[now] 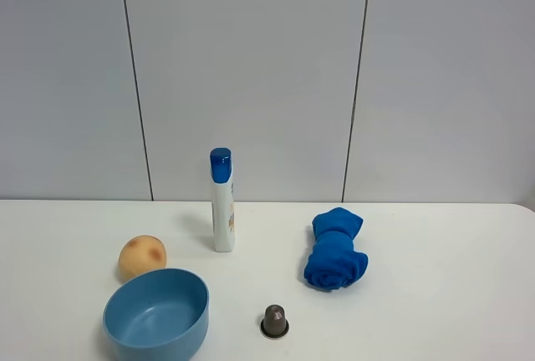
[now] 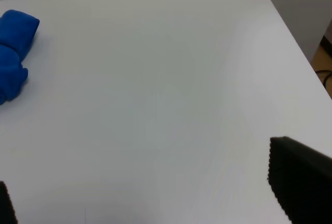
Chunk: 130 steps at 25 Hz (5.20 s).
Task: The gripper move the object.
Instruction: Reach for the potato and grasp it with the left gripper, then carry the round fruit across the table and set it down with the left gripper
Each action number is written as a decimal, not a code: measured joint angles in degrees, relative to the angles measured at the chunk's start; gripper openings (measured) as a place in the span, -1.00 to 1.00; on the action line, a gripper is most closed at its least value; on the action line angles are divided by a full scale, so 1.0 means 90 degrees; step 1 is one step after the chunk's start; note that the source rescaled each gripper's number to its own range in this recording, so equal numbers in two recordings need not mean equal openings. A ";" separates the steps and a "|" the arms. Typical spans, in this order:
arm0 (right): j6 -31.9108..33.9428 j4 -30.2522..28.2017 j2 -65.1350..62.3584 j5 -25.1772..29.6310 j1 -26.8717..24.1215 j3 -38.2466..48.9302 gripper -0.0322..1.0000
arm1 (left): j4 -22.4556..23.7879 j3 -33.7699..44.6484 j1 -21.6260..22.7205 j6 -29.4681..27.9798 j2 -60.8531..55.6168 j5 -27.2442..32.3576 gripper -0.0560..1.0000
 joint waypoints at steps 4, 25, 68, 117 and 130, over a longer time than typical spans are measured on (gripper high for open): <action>0.0000 0.0000 0.0000 0.0000 0.0000 0.0000 1.00 | 0.0000 0.0000 0.0000 0.0000 0.0000 0.0000 1.00; 0.0000 0.0000 0.0000 0.0000 0.0000 0.0000 1.00 | -0.0072 -0.0220 0.0000 0.0000 0.0314 -0.0177 1.00; 0.0000 0.0000 0.0000 0.0000 0.0000 0.0000 1.00 | -0.2144 -0.3572 -0.1399 0.2568 1.0840 -0.3437 1.00; 0.0000 0.0000 0.0000 0.0000 0.0000 0.0000 1.00 | -0.2152 -0.3572 -0.2152 0.2665 1.2847 -0.5202 0.59; 0.0000 0.0000 0.0000 0.0000 0.0000 0.0000 1.00 | -0.2039 -0.3957 -0.2152 0.2687 1.2270 -0.4763 -0.83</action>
